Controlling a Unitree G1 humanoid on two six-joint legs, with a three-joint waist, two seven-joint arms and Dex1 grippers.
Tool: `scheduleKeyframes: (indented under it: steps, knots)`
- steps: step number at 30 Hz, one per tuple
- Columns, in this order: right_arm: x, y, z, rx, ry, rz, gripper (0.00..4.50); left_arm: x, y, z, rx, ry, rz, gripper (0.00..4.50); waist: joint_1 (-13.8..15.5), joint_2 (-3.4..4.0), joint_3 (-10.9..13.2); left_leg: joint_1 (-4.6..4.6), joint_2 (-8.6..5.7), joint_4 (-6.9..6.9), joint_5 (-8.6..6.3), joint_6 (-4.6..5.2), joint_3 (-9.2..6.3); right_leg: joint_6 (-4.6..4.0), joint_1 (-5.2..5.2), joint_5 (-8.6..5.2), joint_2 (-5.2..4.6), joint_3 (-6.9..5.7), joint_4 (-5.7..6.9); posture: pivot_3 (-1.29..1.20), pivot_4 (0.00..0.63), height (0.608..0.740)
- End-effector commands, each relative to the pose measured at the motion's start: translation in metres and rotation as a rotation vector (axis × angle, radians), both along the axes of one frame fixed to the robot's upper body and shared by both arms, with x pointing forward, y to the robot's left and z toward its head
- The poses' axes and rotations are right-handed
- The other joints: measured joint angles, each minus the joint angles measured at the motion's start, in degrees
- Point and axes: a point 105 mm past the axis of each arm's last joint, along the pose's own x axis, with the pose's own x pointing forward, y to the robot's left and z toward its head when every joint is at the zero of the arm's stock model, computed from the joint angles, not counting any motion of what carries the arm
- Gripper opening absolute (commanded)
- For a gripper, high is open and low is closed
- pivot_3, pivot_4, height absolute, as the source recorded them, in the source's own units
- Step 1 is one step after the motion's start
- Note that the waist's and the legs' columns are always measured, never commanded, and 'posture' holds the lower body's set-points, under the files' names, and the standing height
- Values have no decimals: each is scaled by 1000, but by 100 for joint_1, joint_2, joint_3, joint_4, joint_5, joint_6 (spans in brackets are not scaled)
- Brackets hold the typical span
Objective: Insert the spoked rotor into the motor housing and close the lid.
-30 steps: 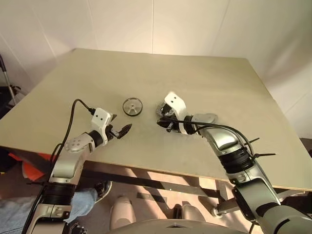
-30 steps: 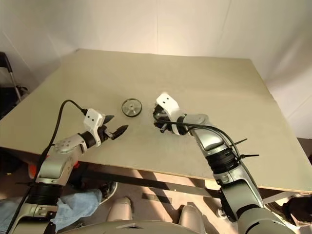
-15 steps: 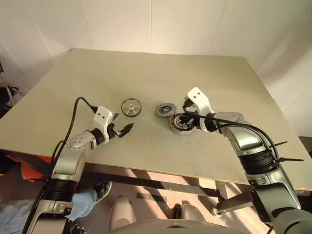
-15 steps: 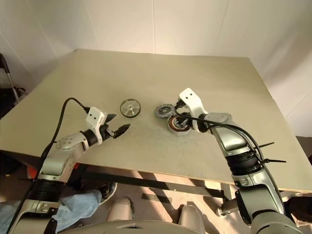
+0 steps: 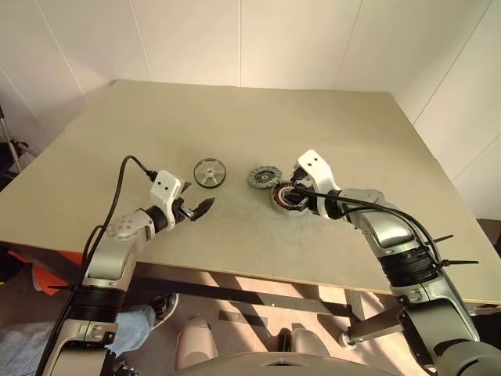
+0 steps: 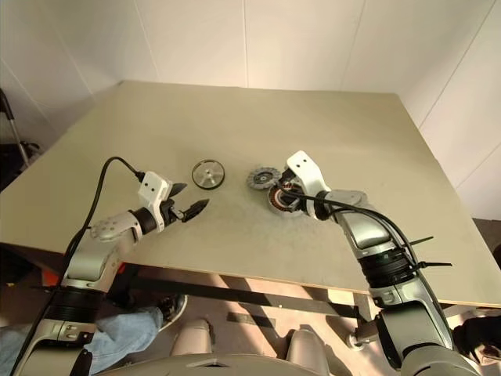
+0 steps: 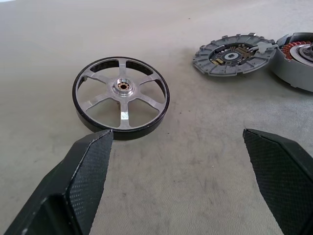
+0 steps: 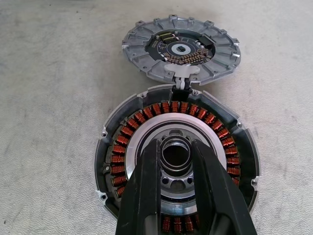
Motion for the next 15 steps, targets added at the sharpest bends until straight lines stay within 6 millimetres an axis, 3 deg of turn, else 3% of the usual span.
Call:
scheduleKeyframes:
  steps: [1,11,15]
  knots:
    - [6,-7,-2,-29,0,-36,977,3,2,15,7,-60,1,4500,0,0,0,2,0,1,0,0,0,0,2,0,0,0,0,0,0,740]
    - [5,-11,1,-43,-22,-37,4353,4,1,12,9,-55,0,4500,-6,-5,-4,8,-1,3,0,1,0,0,8,0,0,2,0,0,0,740]
    - [3,-5,13,-9,-48,-12,4467,4,1,12,10,-55,-3,4500,-4,-4,-4,7,-1,0,-2,4,0,-1,5,1,1,2,0,0,0,740]
